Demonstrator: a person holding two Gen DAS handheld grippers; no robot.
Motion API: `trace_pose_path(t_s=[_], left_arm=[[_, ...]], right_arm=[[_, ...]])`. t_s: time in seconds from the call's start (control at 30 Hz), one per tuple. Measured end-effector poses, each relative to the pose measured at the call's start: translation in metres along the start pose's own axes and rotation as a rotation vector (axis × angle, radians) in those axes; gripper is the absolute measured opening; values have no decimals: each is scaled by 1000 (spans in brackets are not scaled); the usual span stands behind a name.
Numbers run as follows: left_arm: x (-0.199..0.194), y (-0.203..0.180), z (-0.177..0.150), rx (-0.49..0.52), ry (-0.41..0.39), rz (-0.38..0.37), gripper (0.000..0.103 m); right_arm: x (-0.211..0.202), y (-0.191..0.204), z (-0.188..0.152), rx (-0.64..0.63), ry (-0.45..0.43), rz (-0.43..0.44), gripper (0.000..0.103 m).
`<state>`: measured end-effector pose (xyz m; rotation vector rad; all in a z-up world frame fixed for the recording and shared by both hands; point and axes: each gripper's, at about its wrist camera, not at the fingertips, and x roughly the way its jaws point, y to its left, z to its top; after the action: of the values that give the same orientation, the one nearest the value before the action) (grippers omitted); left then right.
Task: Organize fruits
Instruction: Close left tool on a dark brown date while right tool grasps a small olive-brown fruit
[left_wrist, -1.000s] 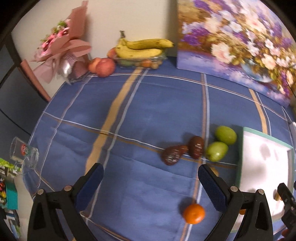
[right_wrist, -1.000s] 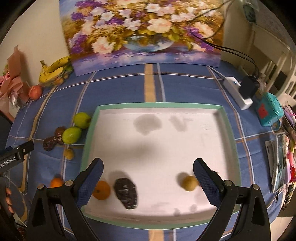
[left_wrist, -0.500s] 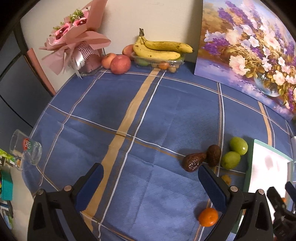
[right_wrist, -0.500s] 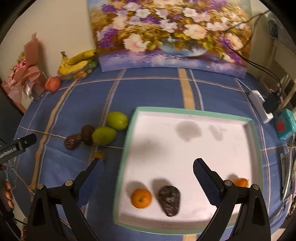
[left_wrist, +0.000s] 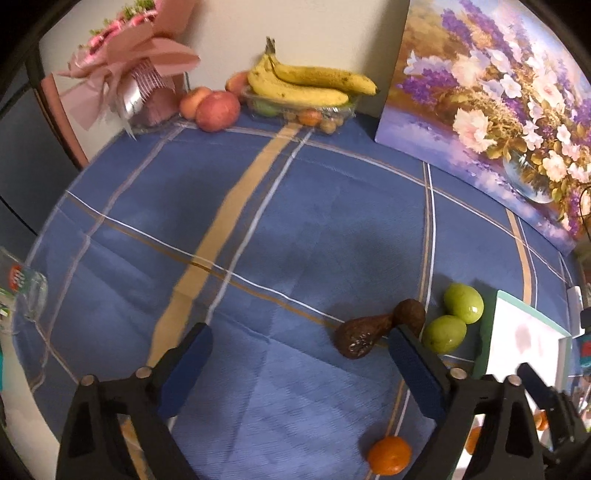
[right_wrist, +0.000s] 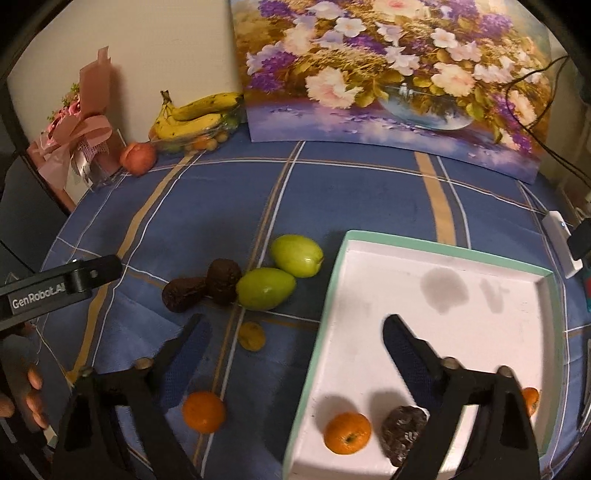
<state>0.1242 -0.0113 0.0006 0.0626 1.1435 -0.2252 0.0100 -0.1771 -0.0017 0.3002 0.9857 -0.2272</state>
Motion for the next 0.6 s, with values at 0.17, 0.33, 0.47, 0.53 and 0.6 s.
trace_pose_path(t_s=[0.17, 0.33, 0.47, 0.53, 0.6], left_arm=[[23, -4, 0, -29, 58, -36, 89], [41, -9, 0, -40, 99, -73, 77], [54, -16, -2, -47, 132, -109, 65], [57, -18, -2, -47, 141, -117, 60], [61, -19, -3, -54, 152, -136, 53]], right_arm=[[16, 11, -2, -28, 35, 22, 61], [35, 17, -3, -45, 78, 38, 46], [47, 19, -3, -41, 108, 53, 38], [53, 20, -3, -43, 123, 57, 35], [59, 21, -5, -42, 140, 58, 33]])
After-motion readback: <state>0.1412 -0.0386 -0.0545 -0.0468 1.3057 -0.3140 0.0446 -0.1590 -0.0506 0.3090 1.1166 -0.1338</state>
